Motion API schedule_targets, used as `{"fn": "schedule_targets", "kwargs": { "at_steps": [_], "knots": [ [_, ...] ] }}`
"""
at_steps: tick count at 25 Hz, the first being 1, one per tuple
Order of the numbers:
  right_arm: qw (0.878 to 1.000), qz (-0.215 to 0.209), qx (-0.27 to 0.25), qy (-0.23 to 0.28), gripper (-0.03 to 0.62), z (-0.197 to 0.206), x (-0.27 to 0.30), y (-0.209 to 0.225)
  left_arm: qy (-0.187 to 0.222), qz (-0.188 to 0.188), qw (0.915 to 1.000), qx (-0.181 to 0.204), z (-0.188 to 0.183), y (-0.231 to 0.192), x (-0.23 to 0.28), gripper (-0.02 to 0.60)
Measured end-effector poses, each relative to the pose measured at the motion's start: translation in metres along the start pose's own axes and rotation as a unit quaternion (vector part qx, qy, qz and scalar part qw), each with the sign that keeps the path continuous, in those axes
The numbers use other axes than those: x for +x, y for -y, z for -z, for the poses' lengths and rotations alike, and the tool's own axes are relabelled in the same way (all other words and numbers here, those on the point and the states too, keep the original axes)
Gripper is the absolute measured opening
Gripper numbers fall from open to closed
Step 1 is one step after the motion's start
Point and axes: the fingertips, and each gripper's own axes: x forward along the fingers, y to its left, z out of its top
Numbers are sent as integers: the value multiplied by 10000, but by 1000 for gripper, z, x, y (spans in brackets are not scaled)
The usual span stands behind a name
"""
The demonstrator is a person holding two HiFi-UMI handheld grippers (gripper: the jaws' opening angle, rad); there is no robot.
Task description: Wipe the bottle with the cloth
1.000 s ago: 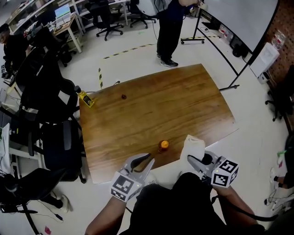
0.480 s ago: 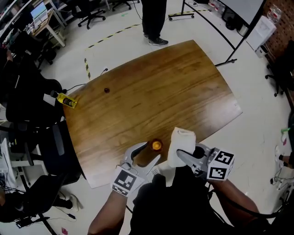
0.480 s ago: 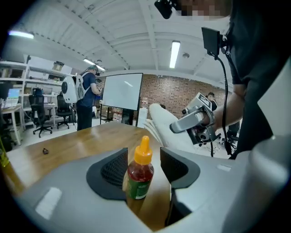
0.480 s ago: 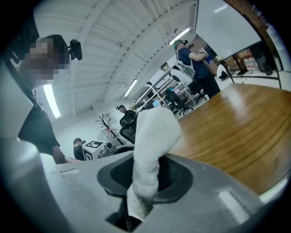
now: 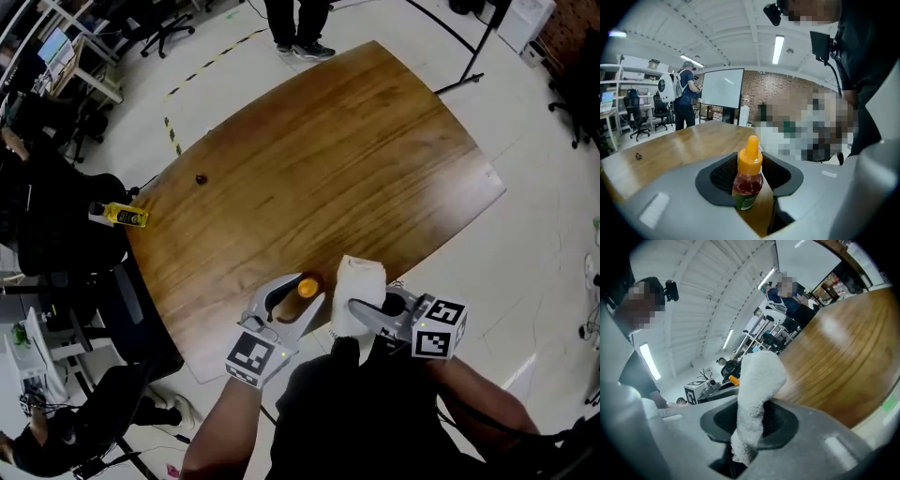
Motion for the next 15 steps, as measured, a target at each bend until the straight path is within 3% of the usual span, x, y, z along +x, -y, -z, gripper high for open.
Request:
{"fn": "schedule_targets", "kwargs": {
  "at_steps": [2, 6, 15],
  "knots": [
    [9998, -16, 164, 123, 74, 6, 1, 4, 24, -64, 10000, -19, 1, -3, 0, 175],
    [9971, -101, 511, 561, 74, 16, 3, 8, -14, -41, 9994, 338, 2, -2, -1, 169],
    [9857, -142, 398, 1629, 74, 24, 38, -13, -43, -59, 9995, 320, -1, -5, -4, 169]
  ]
}}
